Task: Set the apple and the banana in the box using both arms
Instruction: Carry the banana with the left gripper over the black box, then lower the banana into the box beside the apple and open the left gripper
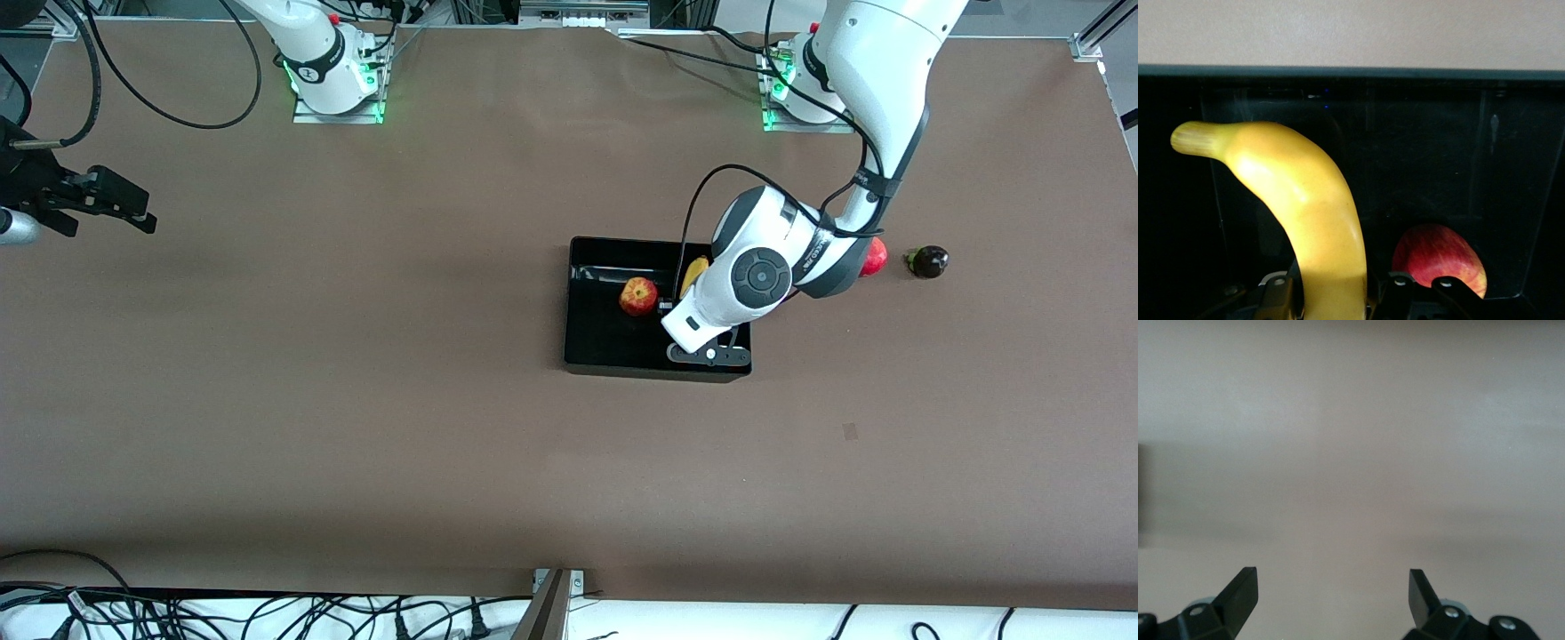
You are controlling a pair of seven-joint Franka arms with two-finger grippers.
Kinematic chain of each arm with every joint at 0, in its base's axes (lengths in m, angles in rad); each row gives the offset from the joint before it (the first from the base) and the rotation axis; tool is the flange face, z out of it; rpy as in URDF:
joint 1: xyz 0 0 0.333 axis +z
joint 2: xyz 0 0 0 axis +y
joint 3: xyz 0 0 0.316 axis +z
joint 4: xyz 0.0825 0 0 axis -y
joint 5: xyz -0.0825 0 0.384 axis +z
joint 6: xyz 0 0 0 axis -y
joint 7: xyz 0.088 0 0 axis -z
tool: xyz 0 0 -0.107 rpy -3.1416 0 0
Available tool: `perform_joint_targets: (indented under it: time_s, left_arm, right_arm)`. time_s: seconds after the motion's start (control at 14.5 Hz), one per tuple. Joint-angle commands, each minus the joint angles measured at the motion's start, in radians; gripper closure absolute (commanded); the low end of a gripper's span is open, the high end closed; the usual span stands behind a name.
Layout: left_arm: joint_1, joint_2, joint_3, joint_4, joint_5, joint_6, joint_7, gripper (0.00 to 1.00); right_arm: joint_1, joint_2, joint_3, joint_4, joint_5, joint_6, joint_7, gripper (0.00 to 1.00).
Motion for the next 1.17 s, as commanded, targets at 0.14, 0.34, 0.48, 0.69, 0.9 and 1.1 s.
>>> perform_joint_targets:
  time_s: [0.14, 0.34, 0.48, 0.69, 0.9, 1.1]
  left_arm:
    - [0.009, 0.041, -0.004, -0.014, 0.036, 0.076, 0.017, 1.0]
    - [0.013, 0.061, -0.003, -0.014, 0.05, 0.092, 0.017, 1.0]
    - [0.016, 0.076, -0.003, -0.014, 0.086, 0.103, 0.017, 1.0]
    - [0.021, 0.082, -0.003, -0.013, 0.089, 0.105, 0.017, 0.78]
    - [0.021, 0.091, -0.003, -0.011, 0.091, 0.123, 0.017, 0.78]
    - [0.021, 0.101, -0.003, -0.01, 0.091, 0.143, 0.016, 0.77]
  right_arm:
    - [-0.007, 0.005, 0.008, 0.019, -0.014, -0.006, -0.005, 0.0]
    - [-0.007, 0.005, 0.008, 0.019, -0.014, -0.004, -0.006, 0.0]
    - [-0.007, 0.006, 0.008, 0.019, -0.014, -0.006, -0.006, 0.0]
    - [-0.007, 0.006, 0.008, 0.019, -0.015, -0.006, -0.008, 0.0]
    - [-0.007, 0.005, 0.008, 0.019, -0.015, -0.006, -0.008, 0.0]
    - [-0.009, 0.005, 0.008, 0.019, -0.015, -0.006, -0.008, 0.0]
